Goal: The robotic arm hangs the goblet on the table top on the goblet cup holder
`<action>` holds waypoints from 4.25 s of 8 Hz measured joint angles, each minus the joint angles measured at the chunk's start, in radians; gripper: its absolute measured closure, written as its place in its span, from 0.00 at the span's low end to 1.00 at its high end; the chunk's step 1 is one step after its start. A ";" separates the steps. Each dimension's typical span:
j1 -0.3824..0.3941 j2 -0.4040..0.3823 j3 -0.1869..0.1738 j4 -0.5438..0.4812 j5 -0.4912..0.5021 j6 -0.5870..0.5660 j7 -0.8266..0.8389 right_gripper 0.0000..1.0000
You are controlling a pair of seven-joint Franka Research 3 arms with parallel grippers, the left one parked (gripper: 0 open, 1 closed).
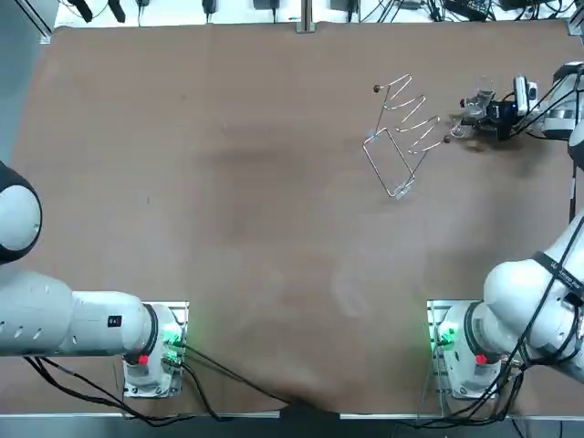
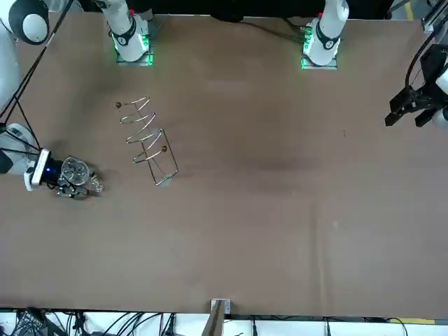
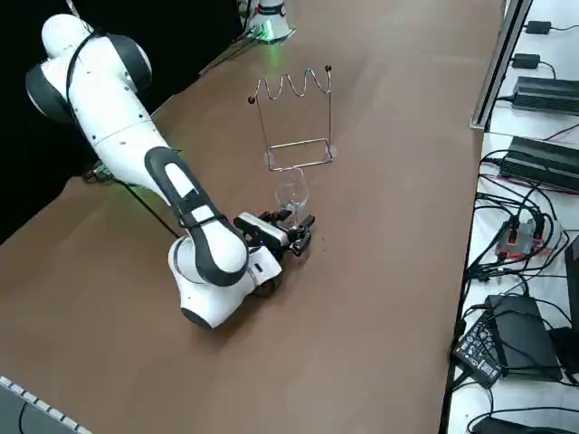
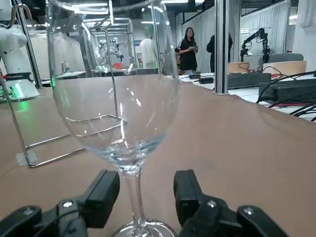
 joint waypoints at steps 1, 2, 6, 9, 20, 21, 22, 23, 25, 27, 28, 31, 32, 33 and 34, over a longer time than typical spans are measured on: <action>0.001 0.006 0.000 0.000 0.000 0.000 -0.002 0.32; 0.001 0.008 0.000 0.001 0.000 0.000 -0.003 0.33; 0.002 0.008 0.000 0.017 0.000 0.000 -0.003 0.41; 0.002 0.010 0.000 0.019 0.000 0.000 -0.004 0.46; -0.003 0.028 -0.005 0.023 0.000 -0.012 -0.013 0.63; -0.003 0.028 -0.005 0.023 0.000 -0.013 -0.014 0.65; -0.003 0.028 -0.006 0.023 0.000 -0.013 -0.015 0.67; -0.003 0.028 -0.006 0.023 0.000 -0.014 -0.016 0.68; -0.003 0.029 -0.007 0.023 0.000 -0.016 -0.017 0.71; -0.003 0.029 -0.007 0.024 -0.001 -0.017 -0.018 0.80; -0.003 0.029 -0.007 0.026 -0.001 -0.020 -0.018 0.90; -0.001 0.029 -0.006 0.028 -0.001 -0.020 -0.007 0.90; 0.001 0.029 -0.004 0.031 -0.001 -0.021 0.009 0.90; 0.004 0.029 -0.001 0.038 -0.001 -0.023 0.039 0.90; 0.007 0.027 0.001 0.051 -0.001 -0.024 0.081 0.90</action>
